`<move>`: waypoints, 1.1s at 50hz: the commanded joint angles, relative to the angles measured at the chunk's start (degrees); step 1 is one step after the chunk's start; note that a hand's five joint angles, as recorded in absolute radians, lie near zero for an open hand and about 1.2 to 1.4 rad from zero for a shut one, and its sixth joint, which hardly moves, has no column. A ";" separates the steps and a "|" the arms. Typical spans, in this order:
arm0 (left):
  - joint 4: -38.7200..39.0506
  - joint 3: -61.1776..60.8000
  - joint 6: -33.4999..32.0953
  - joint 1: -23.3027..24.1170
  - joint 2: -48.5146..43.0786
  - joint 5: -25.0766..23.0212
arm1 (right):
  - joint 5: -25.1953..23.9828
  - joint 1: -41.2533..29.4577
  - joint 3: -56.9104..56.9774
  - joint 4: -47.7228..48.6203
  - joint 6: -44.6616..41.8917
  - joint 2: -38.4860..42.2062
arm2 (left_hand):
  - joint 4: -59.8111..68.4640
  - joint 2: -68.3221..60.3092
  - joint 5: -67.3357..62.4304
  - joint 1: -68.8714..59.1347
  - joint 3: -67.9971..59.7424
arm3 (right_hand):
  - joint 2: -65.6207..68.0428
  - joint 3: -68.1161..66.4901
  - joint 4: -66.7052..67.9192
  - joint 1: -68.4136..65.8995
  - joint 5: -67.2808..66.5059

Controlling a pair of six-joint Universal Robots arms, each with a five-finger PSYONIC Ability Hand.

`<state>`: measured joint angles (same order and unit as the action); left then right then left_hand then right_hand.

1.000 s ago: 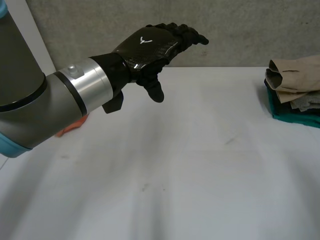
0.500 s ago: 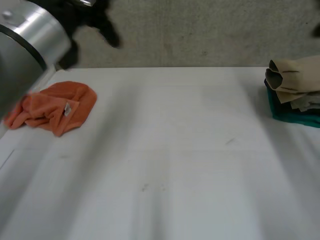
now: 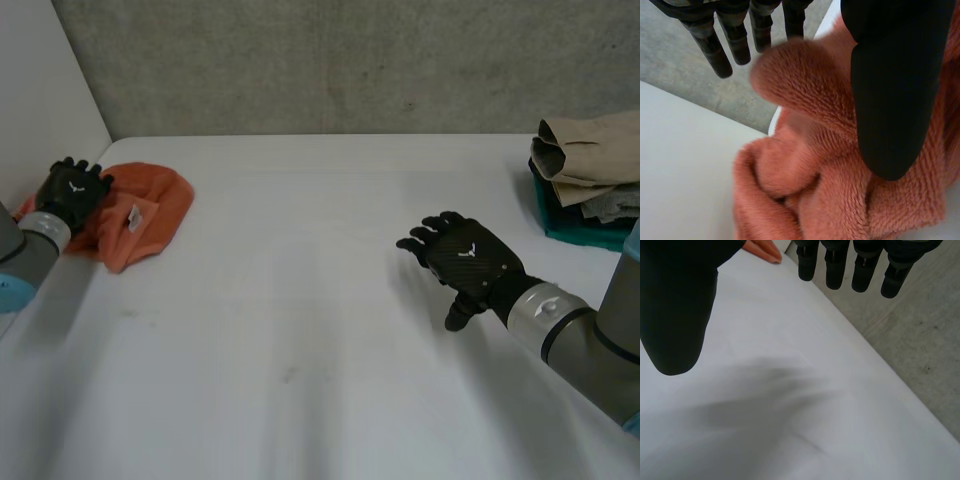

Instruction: Fold the laundry.

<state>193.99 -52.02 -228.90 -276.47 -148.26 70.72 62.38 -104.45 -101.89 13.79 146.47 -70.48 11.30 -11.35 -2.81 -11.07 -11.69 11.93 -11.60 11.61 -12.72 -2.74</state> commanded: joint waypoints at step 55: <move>-5.82 -29.18 35.98 42.95 33.29 14.71 | 7.93 4.60 0.98 -10.35 10.32 -7.13 | 5.66 -5.61 -4.16 -5.89 -5.27 | -1.93 1.60 -1.61 2.72 2.74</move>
<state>190.71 -77.99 -192.94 -230.68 -124.14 85.08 70.38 -100.15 -103.36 8.67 154.01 -77.40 24.50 -24.75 -14.51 -24.37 -25.22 11.93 -11.60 11.61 -12.72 -2.73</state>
